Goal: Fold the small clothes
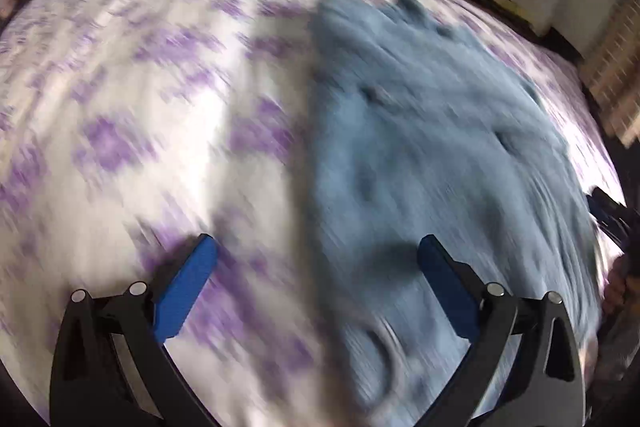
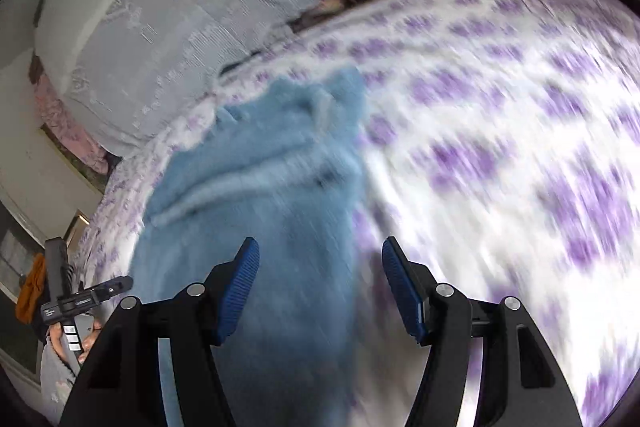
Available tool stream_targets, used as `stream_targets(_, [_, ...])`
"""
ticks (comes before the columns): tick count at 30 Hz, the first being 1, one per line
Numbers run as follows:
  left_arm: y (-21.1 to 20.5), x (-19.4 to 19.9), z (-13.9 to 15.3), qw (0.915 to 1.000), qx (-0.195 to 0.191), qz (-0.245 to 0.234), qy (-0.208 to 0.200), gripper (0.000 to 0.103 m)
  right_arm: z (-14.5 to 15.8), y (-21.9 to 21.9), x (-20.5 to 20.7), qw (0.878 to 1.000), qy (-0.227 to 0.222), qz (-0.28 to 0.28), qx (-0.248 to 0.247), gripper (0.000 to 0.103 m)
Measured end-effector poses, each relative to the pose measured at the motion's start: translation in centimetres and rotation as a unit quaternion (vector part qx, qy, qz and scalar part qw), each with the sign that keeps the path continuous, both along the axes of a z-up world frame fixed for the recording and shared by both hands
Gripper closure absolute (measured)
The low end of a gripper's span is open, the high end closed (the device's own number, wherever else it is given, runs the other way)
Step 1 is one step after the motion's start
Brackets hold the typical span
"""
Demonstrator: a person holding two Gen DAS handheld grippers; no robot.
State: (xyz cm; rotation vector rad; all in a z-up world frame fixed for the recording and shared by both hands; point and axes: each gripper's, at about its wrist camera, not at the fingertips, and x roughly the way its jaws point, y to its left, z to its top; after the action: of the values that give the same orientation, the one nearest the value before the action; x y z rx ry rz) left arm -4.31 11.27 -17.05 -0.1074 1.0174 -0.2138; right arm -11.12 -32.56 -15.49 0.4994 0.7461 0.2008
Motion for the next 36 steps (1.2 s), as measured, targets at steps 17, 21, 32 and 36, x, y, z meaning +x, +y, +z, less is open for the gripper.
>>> stream_targets(17, [0.3,-8.3,-0.1,0.9879,-0.146,-0.051,-0.002,0.031,-2.2,1.7,-8.6,0.989,0.021,0.125,0.074,0.052])
stream_targets(21, [0.0,-8.7,-0.1,0.9867,-0.152,-0.058,0.000,0.057,-2.2,2.6,-8.4,0.988,0.020,0.130,0.078,0.064])
stream_targets(32, [-0.2,-7.9,-0.8,0.9831,-0.174,-0.057,0.011,0.064,-2.6,2.6,-8.4,0.984,0.024,0.143,0.103,0.064])
stream_targets(36, [0.0,-7.8,-0.7,0.9797,-0.193,-0.052,0.015,0.061,-2.6,2.6,-8.4,0.983,0.022,0.145,0.107,0.062])
